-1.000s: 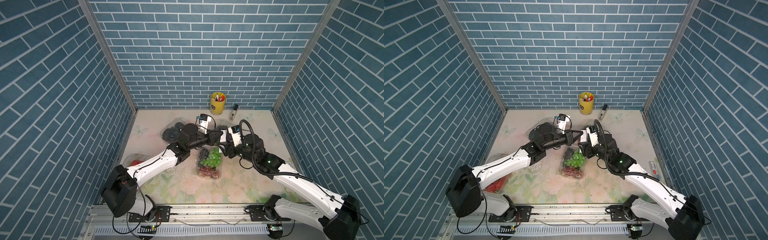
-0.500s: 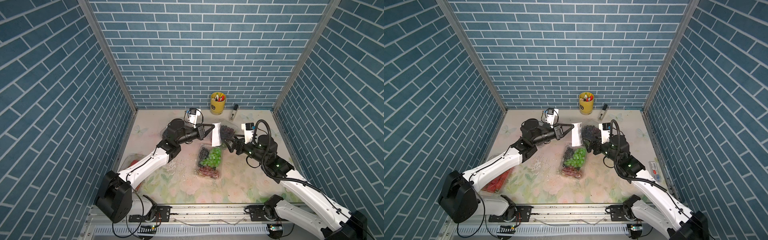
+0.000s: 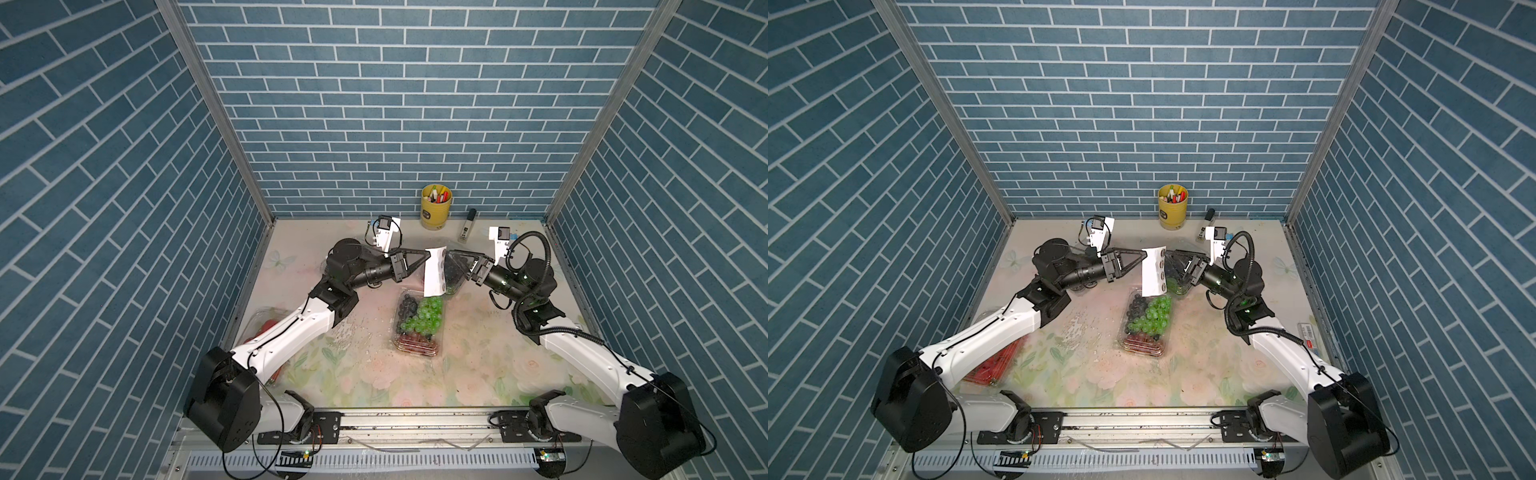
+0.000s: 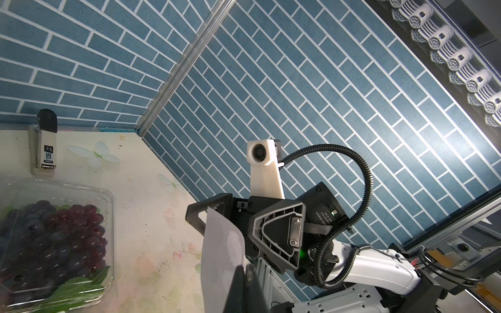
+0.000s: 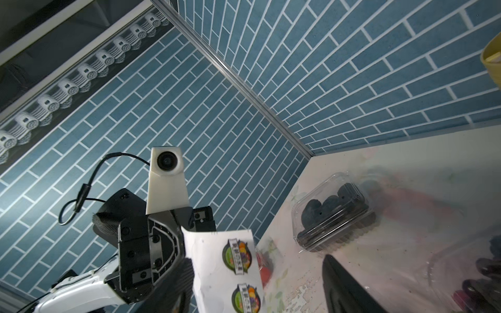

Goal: Label fruit boxes
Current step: Pick up the label sticker from the center of the board.

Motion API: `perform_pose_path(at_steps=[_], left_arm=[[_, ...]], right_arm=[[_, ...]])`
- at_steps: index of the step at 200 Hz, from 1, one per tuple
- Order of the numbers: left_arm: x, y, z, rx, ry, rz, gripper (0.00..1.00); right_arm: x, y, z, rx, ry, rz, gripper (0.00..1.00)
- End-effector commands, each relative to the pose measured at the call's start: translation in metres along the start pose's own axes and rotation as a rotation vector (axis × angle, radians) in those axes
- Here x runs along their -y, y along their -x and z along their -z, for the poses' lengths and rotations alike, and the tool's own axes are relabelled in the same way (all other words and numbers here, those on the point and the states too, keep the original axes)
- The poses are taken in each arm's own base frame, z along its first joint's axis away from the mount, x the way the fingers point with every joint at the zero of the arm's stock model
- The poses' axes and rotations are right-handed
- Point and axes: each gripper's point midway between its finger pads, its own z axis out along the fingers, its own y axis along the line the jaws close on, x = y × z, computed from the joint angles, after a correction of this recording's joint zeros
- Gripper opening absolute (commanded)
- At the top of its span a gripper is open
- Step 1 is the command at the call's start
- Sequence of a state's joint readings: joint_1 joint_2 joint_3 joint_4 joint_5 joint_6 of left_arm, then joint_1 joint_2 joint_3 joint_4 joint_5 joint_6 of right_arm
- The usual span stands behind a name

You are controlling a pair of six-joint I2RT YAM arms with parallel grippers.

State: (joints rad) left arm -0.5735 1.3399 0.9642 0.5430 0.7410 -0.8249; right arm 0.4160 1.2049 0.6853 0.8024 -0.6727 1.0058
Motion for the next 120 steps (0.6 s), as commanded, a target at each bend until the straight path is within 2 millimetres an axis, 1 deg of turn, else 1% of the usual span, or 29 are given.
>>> perform_pose_path(at_steps=[1,37,69,97,112,120], left_arm=[[0.004,0.002,0.001,0.010,-0.033,-0.009,0.00],[0.005,0.003,0.000,0.009,-0.042,-0.005,0.00],[-0.001,0.007,0.001,0.022,-0.026,0.004,0.00],[-0.010,0.012,0.007,0.042,-0.007,0.021,0.00],[-0.013,0.013,0.008,0.047,-0.001,0.029,0.00],[-0.014,0.013,0.008,0.050,-0.002,0.031,0.00]], right_arm=[[-0.041,0.020,-0.003,0.023,0.191,-0.013,0.72],[-0.046,0.024,-0.010,0.013,0.282,-0.058,0.70],[-0.049,0.024,-0.011,0.003,0.326,-0.080,0.62],[-0.048,0.020,-0.009,-0.005,0.320,-0.088,0.55],[-0.049,0.020,-0.008,-0.008,0.322,-0.086,0.48],[-0.051,0.020,-0.008,-0.010,0.324,-0.085,0.48]])
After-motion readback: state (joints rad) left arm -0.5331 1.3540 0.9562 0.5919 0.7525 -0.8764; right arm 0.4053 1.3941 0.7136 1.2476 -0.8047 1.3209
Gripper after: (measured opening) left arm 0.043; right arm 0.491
